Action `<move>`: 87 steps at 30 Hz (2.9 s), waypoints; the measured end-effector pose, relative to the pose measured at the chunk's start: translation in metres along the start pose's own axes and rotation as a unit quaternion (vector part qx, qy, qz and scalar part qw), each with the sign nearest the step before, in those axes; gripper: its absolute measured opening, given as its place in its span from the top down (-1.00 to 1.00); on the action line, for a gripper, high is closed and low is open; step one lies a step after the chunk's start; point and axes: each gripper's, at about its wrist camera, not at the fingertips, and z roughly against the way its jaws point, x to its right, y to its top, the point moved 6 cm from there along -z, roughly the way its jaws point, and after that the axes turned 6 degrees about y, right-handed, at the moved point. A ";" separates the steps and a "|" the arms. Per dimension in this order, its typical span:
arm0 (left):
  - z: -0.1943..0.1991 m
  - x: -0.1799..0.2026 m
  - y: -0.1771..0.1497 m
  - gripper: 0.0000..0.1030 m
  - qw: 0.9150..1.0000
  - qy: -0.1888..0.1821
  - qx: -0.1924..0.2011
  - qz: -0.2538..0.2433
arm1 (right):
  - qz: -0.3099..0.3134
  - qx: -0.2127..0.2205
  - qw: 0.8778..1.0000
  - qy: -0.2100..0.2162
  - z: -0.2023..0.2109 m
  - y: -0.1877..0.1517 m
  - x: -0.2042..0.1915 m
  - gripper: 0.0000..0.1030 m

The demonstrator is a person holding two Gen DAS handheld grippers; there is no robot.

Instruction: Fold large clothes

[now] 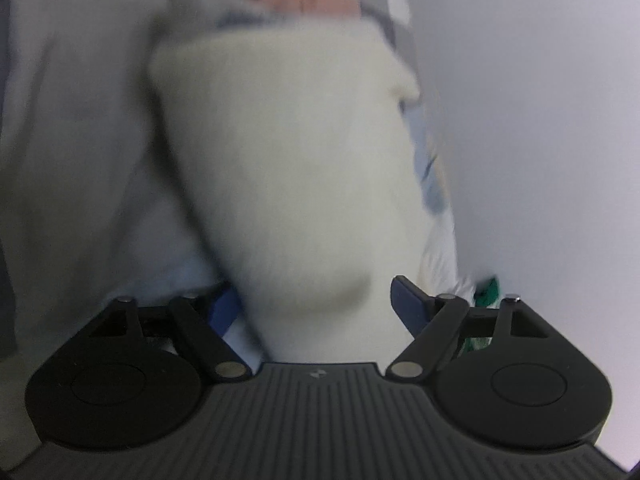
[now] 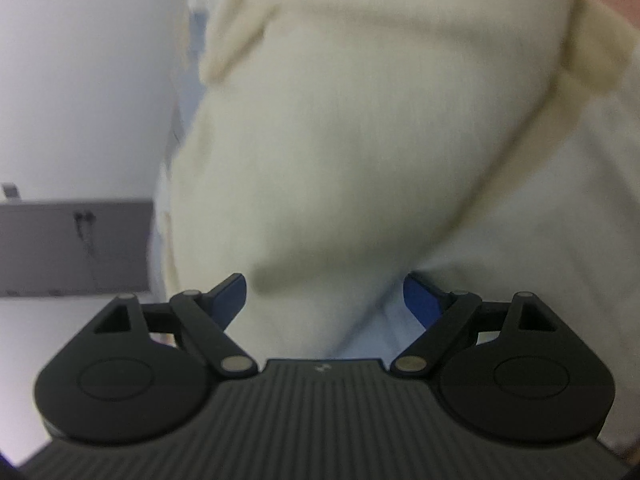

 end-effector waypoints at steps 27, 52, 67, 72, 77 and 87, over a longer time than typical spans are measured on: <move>0.114 0.068 -0.039 0.45 0.970 0.037 0.049 -0.235 | 0.226 0.084 0.970 0.009 0.124 -0.028 -0.068 0.43; 0.074 0.122 -0.032 -0.54 0.948 -0.025 0.037 -0.314 | 0.249 0.038 0.968 0.004 0.098 0.008 -0.108 -0.32; -0.048 0.129 0.015 -0.59 0.918 0.037 0.072 -0.389 | 0.380 0.001 0.924 -0.032 -0.019 0.057 -0.103 -0.42; -0.057 0.133 0.017 -0.59 0.909 0.044 0.077 -0.407 | 0.392 0.008 0.920 -0.033 -0.033 0.062 -0.101 -0.42; -0.036 0.135 0.020 -0.59 0.910 0.028 0.079 -0.406 | 0.425 0.016 0.904 -0.034 -0.017 0.052 -0.114 -0.43; 0.021 0.139 0.059 -0.59 0.854 0.115 0.182 -0.473 | 0.470 0.134 0.872 -0.035 0.057 0.076 -0.132 -0.99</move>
